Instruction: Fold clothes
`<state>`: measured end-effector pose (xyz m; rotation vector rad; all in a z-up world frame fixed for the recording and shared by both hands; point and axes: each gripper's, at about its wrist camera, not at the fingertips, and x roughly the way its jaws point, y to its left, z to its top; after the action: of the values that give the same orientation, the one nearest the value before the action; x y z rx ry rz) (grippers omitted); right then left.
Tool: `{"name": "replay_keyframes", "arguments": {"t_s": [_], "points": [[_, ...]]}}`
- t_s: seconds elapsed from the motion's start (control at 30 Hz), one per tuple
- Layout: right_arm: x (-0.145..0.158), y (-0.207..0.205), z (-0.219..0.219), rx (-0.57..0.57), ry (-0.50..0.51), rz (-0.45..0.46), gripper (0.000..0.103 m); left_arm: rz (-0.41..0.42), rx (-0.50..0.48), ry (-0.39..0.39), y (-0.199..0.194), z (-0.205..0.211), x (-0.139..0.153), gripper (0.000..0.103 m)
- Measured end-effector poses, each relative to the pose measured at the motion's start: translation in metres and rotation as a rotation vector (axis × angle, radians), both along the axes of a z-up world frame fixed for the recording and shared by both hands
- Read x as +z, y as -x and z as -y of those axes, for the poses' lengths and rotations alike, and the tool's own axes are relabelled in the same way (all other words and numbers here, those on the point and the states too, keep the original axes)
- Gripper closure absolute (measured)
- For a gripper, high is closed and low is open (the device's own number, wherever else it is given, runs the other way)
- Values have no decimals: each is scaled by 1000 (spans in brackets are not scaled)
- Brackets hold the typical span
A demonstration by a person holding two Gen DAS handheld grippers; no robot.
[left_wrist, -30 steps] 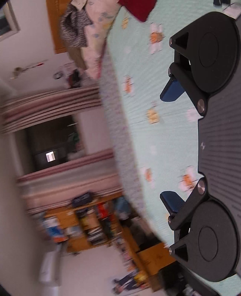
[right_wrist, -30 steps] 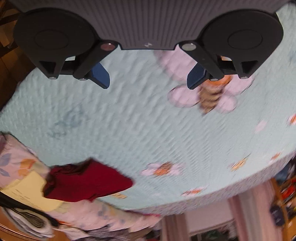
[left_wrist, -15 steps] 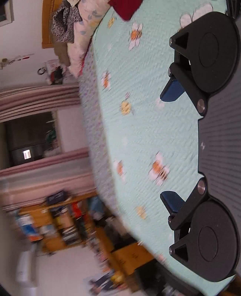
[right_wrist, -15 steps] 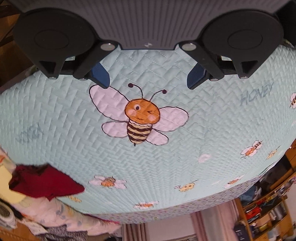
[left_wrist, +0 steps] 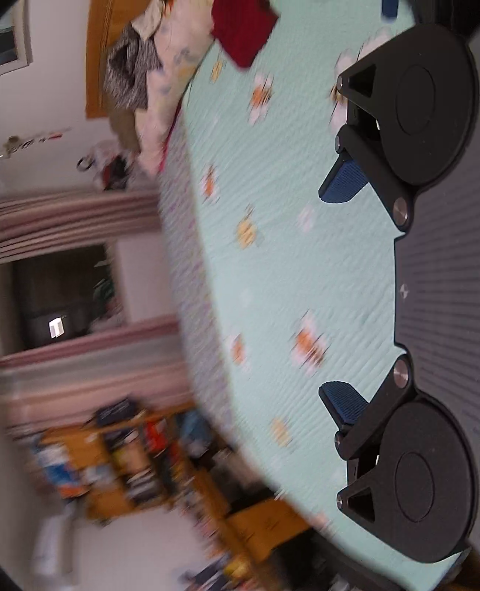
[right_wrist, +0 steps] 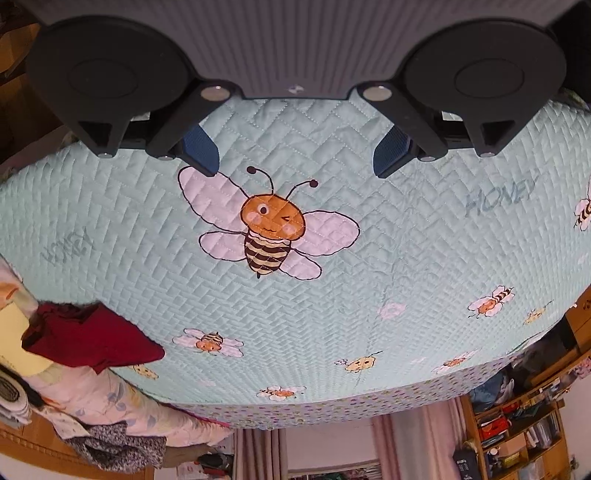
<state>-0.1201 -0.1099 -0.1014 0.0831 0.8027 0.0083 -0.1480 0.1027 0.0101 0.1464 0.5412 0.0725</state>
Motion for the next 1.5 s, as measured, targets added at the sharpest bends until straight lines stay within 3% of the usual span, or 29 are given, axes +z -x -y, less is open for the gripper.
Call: {"name": "replay_keyframes", "arguments": {"t_s": [0.27, 0.43, 0.63, 1.5], "points": [[-2, 0, -3, 4, 25, -7, 12, -214, 6, 75, -29, -5, -43, 0], [-8, -2, -3, -6, 24, -34, 12, -290, 33, 75, -37, -6, -60, 0], [-14, -4, 7, -35, -22, -62, 12, -412, -3, 71, -55, 18, -79, 0], [-27, -15, 40, -74, -105, -80, 12, -463, -37, -2, -67, 54, -88, 1]]}}
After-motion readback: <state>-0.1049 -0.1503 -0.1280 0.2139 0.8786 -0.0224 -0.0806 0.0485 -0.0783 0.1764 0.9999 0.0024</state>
